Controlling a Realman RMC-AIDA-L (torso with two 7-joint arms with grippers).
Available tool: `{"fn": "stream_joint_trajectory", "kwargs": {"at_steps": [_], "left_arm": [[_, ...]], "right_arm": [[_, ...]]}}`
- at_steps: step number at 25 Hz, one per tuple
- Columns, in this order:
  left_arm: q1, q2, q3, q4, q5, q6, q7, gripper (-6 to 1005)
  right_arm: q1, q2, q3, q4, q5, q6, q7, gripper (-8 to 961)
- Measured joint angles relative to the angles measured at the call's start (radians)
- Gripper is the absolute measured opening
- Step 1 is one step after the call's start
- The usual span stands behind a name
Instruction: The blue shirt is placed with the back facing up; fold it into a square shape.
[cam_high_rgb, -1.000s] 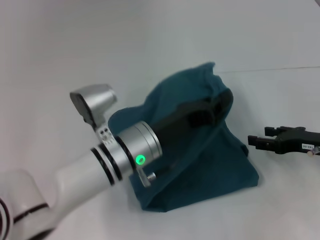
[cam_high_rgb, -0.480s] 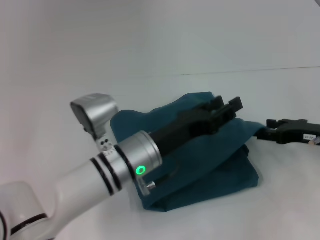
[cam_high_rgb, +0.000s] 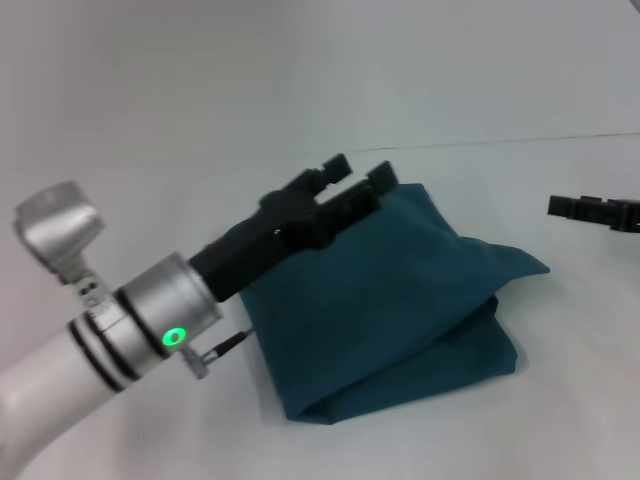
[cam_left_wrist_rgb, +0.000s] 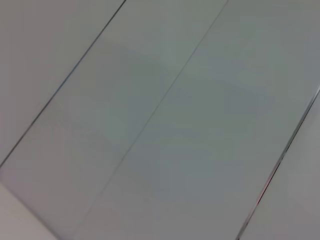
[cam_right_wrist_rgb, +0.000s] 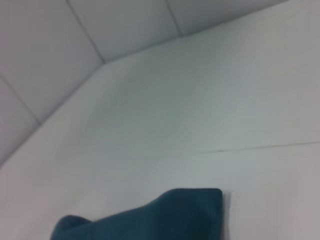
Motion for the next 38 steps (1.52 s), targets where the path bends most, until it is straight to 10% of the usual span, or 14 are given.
{"fn": "stream_joint_trajectory", "kwargs": {"at_steps": [14, 38], "left_arm": [[0.124, 0.005, 0.065, 0.176, 0.002, 0.094, -0.003, 888], [0.152, 0.002, 0.079, 0.207, 0.002, 0.079, 0.01, 885]], "right_arm": [[0.059, -0.01, 0.046, 0.049, -0.2, -0.099, 0.351, 754], [0.063, 0.008, 0.081, 0.145, -0.204, -0.136, 0.426, 751]]}}
